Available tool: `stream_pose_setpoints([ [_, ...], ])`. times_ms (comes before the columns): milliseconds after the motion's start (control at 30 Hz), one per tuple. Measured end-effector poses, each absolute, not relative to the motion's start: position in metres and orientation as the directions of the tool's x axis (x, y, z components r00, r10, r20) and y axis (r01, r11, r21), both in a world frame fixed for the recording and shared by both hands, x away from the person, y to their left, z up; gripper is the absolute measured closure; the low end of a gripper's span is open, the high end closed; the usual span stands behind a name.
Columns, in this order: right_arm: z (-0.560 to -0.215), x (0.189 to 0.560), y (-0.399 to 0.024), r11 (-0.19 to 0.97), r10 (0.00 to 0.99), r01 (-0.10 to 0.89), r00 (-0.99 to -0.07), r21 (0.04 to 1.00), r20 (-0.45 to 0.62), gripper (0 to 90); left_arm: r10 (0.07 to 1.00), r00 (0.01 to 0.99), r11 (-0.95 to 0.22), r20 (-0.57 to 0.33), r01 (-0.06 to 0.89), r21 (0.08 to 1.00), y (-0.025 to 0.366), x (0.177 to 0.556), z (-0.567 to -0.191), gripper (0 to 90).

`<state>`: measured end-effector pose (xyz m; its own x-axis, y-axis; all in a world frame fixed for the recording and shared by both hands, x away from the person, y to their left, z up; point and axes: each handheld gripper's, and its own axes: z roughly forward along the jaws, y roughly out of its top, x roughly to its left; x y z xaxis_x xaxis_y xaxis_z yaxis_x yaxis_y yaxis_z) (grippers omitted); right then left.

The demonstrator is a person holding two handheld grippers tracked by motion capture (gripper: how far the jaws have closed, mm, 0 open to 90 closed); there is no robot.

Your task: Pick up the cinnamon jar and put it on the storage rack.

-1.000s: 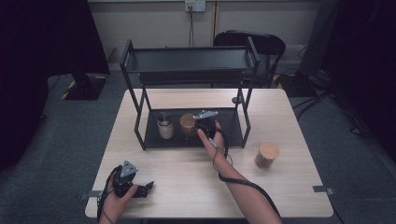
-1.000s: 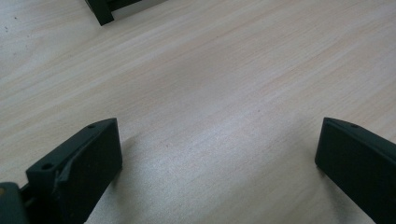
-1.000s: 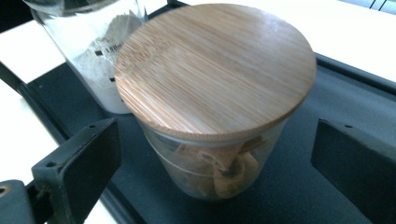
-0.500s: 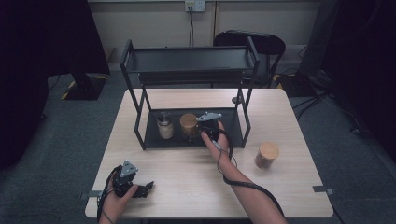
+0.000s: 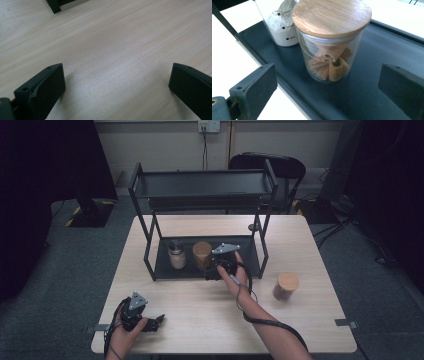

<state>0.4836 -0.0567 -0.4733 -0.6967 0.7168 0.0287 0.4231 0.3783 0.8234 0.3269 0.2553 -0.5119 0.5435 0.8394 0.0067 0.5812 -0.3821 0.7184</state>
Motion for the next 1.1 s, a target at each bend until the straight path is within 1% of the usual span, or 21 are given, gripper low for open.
stream_pose_setpoints([
  [1100,-0.461,0.453,-0.08,0.392,0.684,0.396,-0.729,0.83,0.025,1.6,0.839,0.543,-0.382,0.007,0.581,0.719,0.255,0.327,-0.512,0.1],
])
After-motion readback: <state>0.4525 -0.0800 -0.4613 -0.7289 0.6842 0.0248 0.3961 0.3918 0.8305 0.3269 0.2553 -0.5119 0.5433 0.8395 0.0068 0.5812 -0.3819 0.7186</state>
